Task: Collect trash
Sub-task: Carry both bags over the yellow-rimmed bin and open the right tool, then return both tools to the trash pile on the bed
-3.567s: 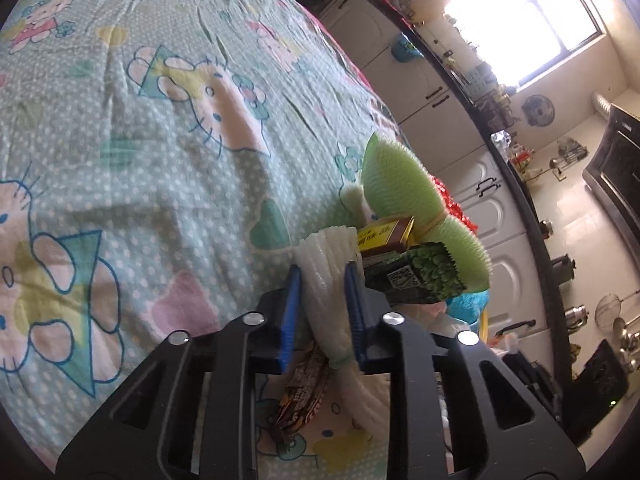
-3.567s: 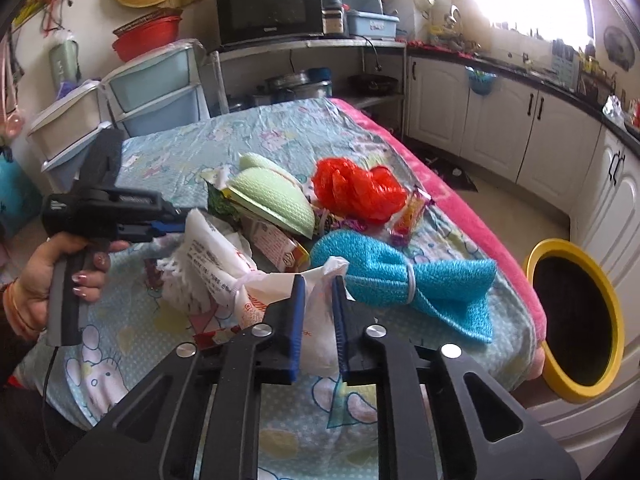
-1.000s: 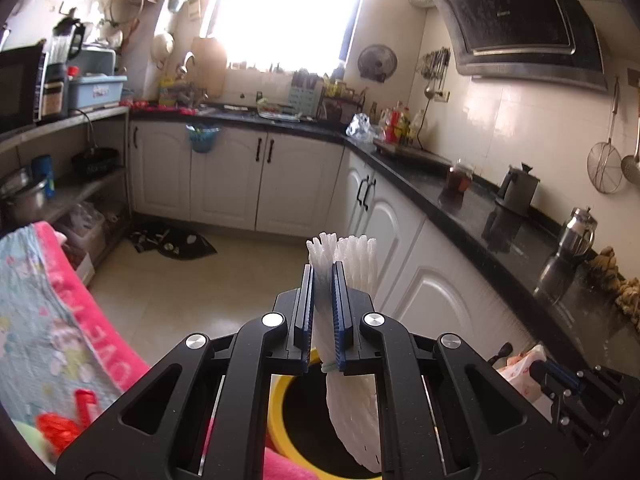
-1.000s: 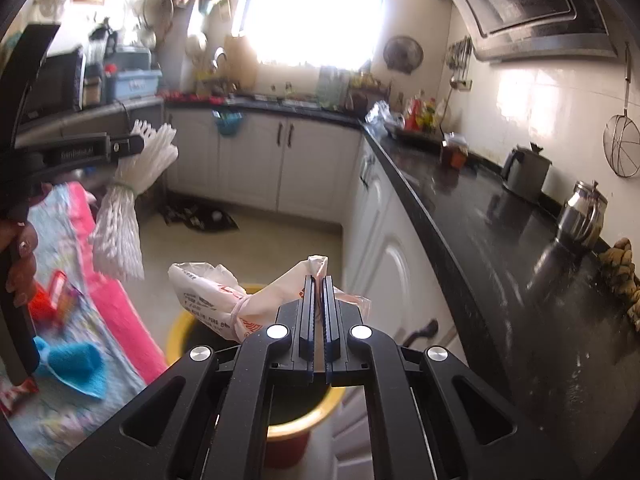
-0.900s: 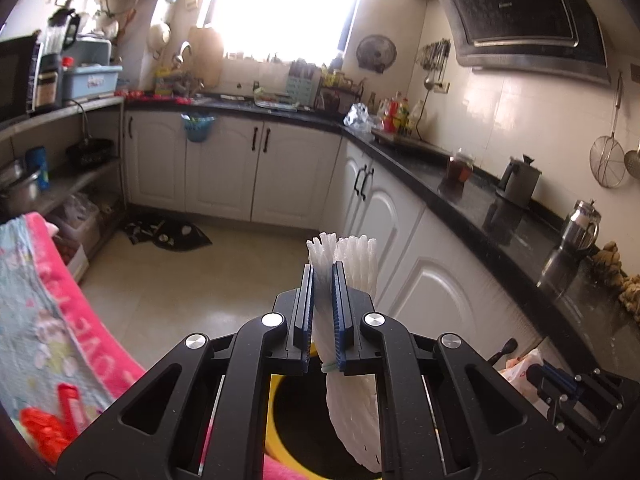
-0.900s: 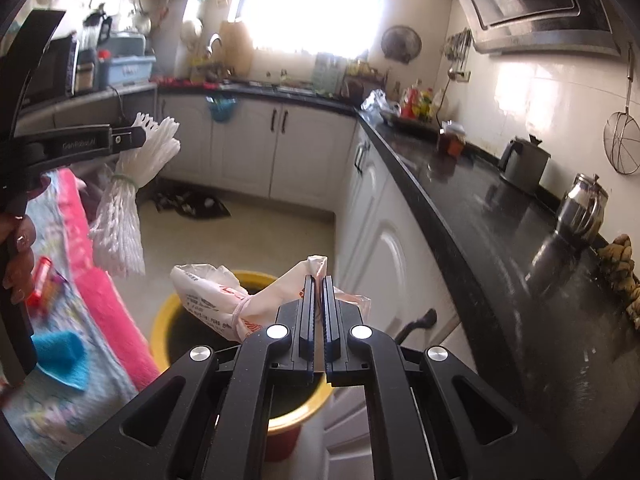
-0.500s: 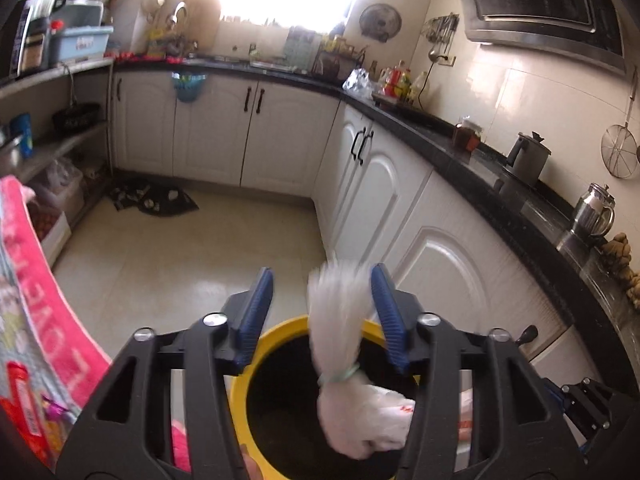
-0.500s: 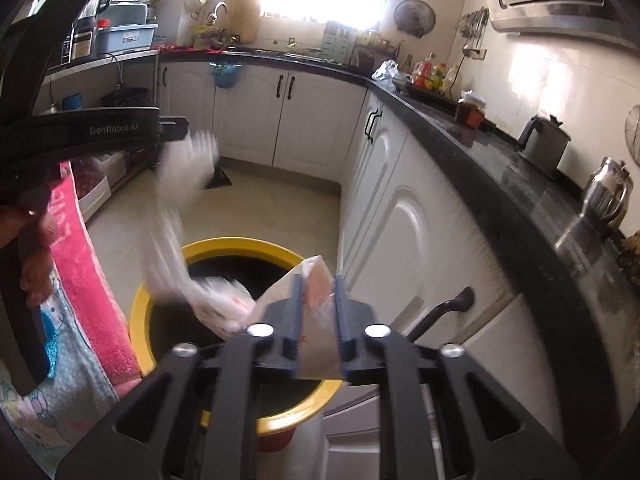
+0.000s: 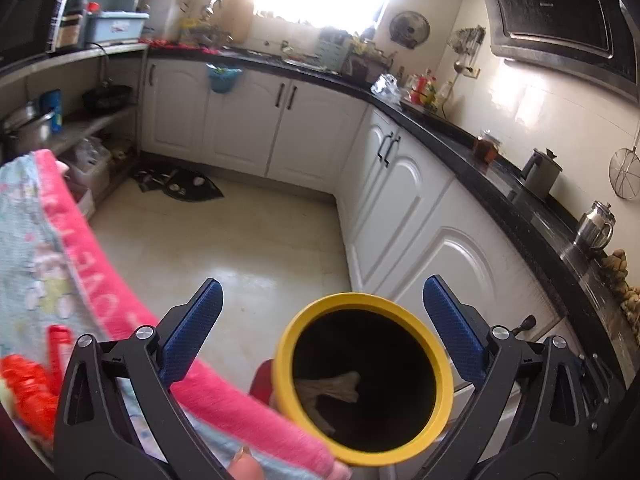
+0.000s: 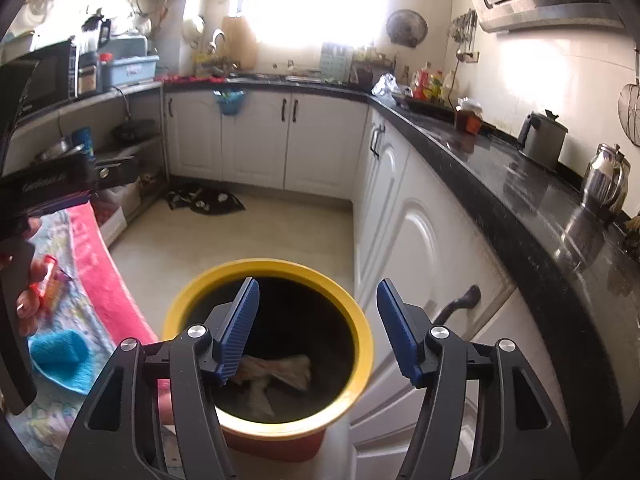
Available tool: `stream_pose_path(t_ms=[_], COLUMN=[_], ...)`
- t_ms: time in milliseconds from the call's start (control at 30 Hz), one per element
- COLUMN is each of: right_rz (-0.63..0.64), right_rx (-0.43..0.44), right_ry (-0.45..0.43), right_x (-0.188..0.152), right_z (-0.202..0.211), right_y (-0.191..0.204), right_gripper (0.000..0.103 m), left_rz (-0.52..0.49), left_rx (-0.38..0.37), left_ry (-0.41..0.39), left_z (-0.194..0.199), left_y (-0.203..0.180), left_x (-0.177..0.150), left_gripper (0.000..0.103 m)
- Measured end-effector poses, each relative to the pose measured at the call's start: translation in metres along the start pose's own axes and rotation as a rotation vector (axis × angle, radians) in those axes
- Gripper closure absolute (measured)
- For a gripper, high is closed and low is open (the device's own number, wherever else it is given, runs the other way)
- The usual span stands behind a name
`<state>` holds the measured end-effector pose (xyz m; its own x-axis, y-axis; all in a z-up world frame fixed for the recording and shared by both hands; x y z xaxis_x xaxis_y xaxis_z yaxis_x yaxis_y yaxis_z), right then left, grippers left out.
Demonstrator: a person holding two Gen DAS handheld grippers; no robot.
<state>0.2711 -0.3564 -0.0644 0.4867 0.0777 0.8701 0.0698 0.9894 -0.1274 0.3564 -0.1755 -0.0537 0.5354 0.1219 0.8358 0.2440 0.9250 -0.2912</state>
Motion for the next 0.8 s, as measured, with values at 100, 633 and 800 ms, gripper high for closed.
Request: stream_pose_path(t_ms=[100,633,800], right_rz=[-0.014,-0.003,0.000], right_rx=[0.020,0.146,0.222], right_ry=[-0.045,-0.151,-0.164], right_x=[0.011,0.041,0.046], right_z=[0.016,0.072,0.087], right_y=[0.007,0.057,0.084], right_gripper=[0.033,0.023,0.023], left_rz=[-0.021,0.008,0.006], left_rx=[0.031,0.165,0.219], left_ry=[-0.034,-0.121,-0.159], left_z=[0.027,0.130,0.166], left_y=[0.012,0.079,0.102], left_x=[0.003,-0.003,-0.003], left_gripper=[0.011,0.011,0.011])
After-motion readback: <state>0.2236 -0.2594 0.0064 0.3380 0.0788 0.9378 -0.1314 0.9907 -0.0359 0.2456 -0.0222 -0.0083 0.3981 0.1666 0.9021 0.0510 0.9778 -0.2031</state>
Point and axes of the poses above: each gripper's, at about its wrist camera, not at the fingertips, and z roughly against the way its jaws point, y to its left, x to its top, the point moved 10 cm from there along -z, roughly the way its jaws point, and after that the axes turned 5 degrees about -y, right-handed, at the moved point
